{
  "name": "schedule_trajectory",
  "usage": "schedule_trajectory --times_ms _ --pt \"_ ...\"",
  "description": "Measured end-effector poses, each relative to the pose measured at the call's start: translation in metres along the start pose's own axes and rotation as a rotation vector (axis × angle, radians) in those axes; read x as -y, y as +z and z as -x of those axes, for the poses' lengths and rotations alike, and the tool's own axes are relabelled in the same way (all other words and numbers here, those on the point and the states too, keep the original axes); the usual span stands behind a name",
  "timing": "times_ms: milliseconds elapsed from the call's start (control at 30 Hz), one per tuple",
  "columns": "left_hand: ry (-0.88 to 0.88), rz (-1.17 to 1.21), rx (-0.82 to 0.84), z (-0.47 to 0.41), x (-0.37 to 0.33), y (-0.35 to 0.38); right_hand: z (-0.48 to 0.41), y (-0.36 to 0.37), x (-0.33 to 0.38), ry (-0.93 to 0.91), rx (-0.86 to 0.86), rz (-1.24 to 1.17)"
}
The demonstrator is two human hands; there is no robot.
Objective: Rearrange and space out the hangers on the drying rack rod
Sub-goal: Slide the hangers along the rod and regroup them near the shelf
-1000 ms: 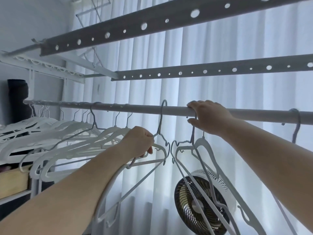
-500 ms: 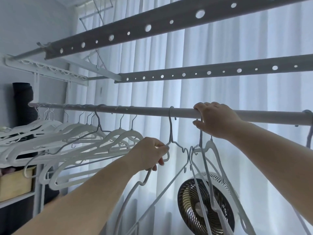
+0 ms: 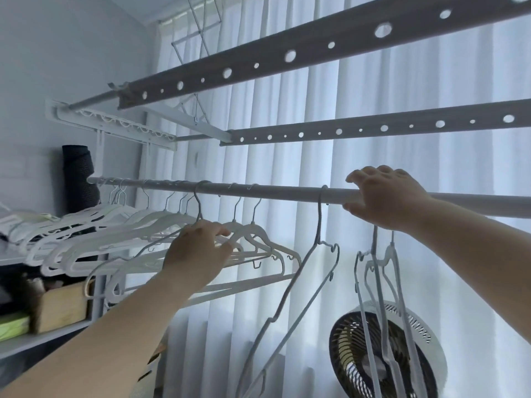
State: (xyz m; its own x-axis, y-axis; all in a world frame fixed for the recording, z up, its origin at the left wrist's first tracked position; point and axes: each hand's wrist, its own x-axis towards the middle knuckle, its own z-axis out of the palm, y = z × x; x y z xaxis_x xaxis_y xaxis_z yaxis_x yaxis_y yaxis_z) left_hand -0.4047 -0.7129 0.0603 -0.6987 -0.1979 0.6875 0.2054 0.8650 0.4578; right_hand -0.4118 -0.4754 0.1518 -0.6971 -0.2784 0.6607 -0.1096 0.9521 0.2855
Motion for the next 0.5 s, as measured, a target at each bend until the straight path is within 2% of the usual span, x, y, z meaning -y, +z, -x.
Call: schedule_trajectory --times_ms 167,267,367,500 --pt "0.016 -0.149 0.083 0.000 0.030 -0.010 -0.018 -0.006 0.032 -0.027 -0.036 -0.056" --pt "0.006 -0.157 0.171 -0.003 0.047 -0.012 -0.029 -0.003 0.051 -0.001 0.000 -0.047" --pt "0.018 -0.114 0.261 -0.004 0.061 -0.015 -0.042 0.005 0.062 0.114 0.055 0.026" --pt "0.005 0.086 0.383 -0.003 0.078 -0.009 -0.047 0.014 0.064 0.280 0.154 0.067"
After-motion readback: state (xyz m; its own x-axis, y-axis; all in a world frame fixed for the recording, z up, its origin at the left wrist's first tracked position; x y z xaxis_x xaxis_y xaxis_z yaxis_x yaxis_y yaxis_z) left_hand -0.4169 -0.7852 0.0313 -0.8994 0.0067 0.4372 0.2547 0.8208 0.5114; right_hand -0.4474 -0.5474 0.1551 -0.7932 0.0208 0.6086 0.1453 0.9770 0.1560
